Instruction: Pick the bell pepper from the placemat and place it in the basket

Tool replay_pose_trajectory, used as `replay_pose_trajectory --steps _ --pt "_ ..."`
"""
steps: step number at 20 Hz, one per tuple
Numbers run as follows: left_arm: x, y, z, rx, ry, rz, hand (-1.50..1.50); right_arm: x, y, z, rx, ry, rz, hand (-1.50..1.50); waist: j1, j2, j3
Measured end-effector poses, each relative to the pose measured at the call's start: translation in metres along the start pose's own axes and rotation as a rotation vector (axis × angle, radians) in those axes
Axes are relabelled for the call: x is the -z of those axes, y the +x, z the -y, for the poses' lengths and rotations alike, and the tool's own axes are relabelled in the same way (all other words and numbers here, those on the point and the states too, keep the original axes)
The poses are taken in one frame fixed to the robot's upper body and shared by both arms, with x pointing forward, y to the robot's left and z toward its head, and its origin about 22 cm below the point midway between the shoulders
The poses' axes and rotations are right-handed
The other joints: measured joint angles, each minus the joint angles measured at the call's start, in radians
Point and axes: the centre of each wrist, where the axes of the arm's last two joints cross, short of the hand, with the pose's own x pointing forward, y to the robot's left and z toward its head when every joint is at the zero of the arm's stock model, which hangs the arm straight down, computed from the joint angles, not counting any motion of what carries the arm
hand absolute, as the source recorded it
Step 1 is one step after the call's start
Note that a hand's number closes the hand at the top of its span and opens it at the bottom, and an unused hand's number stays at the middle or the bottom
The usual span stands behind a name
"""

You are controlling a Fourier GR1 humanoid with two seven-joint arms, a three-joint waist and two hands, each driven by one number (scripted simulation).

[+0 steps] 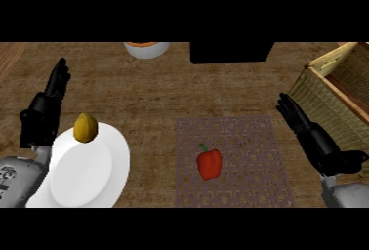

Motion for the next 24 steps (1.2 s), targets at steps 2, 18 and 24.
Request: replay_pose_trajectory --steps 2,18,24 --pt "-0.006 0.002 0.002 -0.029 0.005 0.002 0.00 -0.006 0.007 -0.010 -0.005 -0.050 0.014 1.50 0.000 0.000 -0.008" --pt "-0.055 -0.010 0.047 -0.356 -0.021 -0.093 0.00 -0.003 0.029 -0.167 -0.331 -0.482 0.031 -1.50 0.000 -0.009 -0.032" --pt "-0.059 -0.015 0.041 -0.352 0.007 -0.105 0.00 -0.015 0.006 -0.148 -0.564 -0.613 -0.174 -1.50 -0.037 -0.015 -0.042"
